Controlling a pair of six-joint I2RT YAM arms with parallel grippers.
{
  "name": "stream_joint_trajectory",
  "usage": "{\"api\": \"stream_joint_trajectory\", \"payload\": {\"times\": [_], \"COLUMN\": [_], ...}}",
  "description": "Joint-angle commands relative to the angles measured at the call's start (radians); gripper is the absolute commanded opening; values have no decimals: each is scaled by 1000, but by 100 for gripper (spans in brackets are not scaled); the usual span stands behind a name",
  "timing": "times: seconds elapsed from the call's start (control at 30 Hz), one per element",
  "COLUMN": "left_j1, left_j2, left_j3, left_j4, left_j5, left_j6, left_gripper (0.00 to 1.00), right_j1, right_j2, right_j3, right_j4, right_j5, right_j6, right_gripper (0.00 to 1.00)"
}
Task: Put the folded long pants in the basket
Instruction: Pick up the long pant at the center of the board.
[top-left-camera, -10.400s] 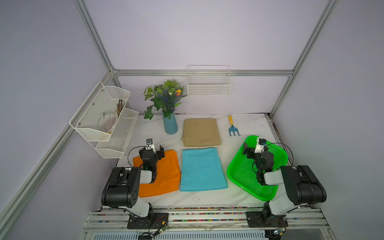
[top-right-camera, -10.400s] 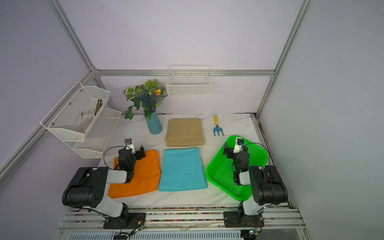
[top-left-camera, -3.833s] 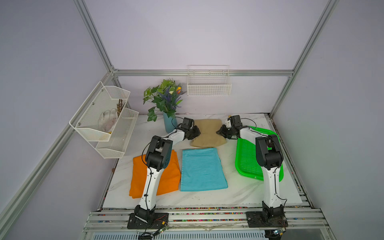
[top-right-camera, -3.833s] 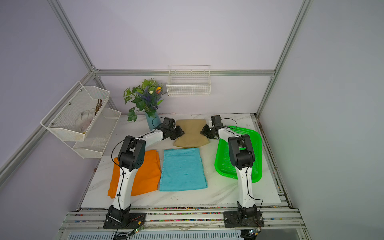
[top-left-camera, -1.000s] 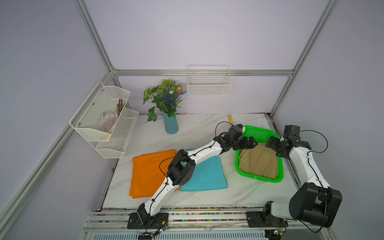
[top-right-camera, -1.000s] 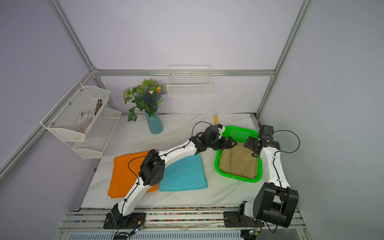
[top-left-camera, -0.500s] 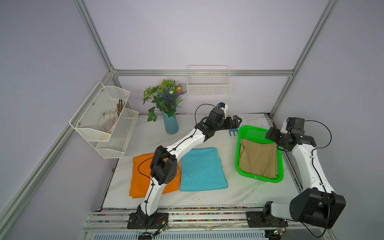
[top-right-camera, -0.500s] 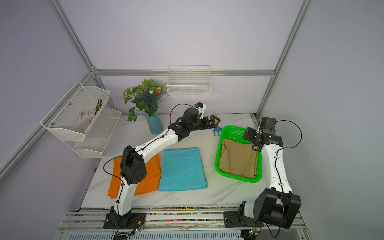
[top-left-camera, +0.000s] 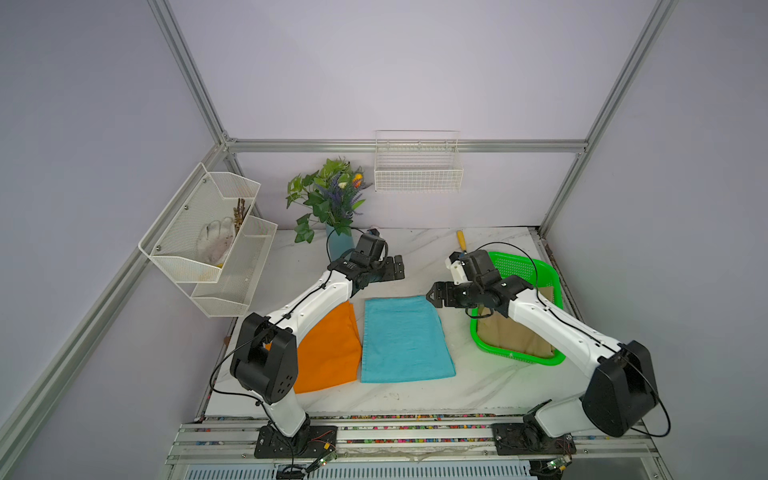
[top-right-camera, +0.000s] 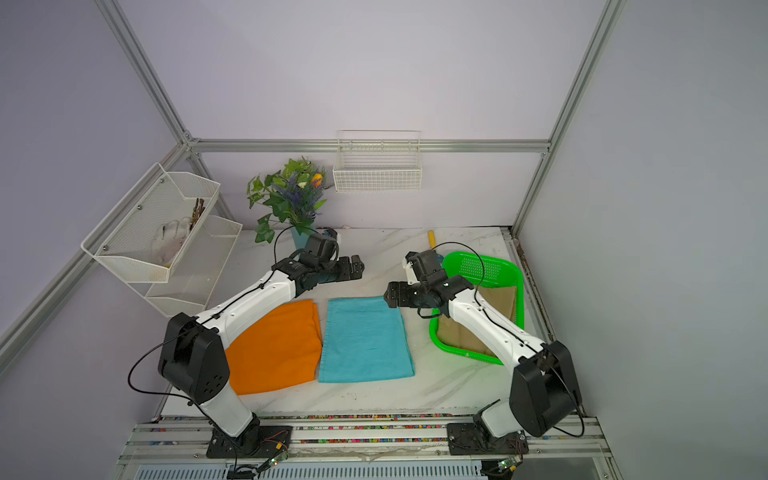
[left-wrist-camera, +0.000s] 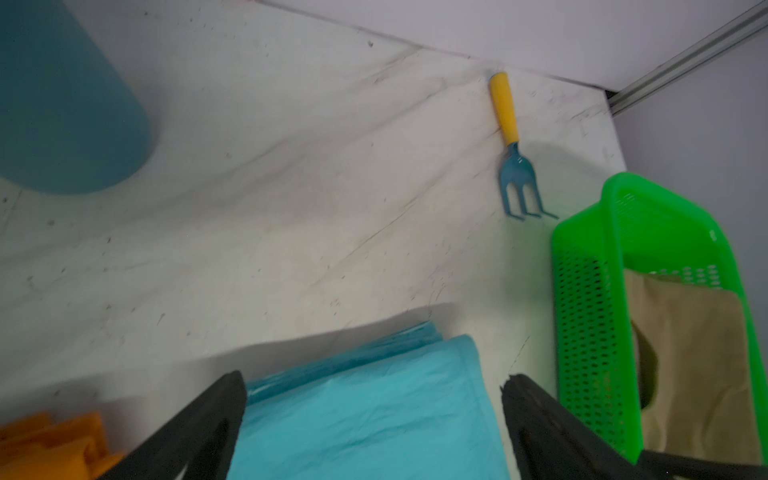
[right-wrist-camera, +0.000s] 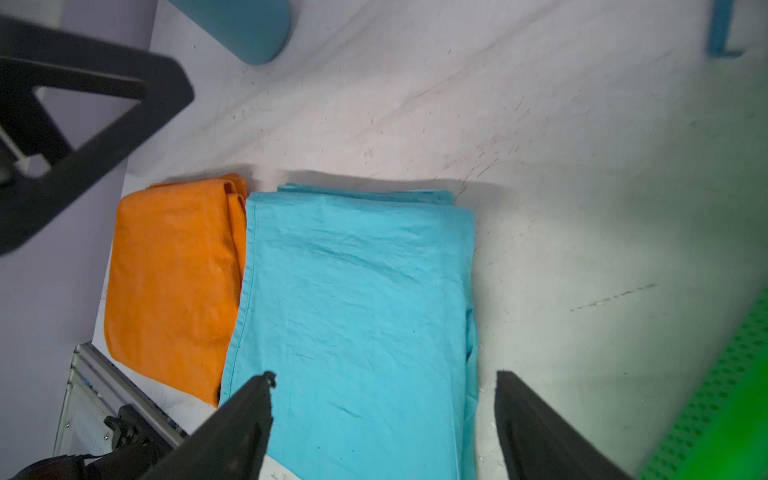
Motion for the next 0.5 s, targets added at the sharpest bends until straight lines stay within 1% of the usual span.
{"api": "stream_joint_trajectory", "payload": {"times": [0.0, 0.07, 0.2, 0.33, 0.47], "left_j1": [-5, -5, -4, -2, -2], "left_j2": [-102, -129, -152, -172, -200], "left_j3": [-90, -154, -236, -295, -341], "left_j4": [-88, -101, -111, -93, -39], "left_j5": [-51, -42, 0, 4, 19], "left_j6": [47, 22, -11, -32, -63], "left_gripper": [100, 100, 100, 100, 100], "right_j1": [12, 39, 77, 81, 82], "right_j2": [51, 101, 135, 138, 139], "right_j3": [-44, -47, -89, -162, -165], "right_j4": [119, 95, 48, 66, 38], "right_j5": [-69, -46, 12, 32, 64], "right_j6": [68, 50, 42, 49, 34], "right_gripper": [87, 88, 90, 92, 93]}}
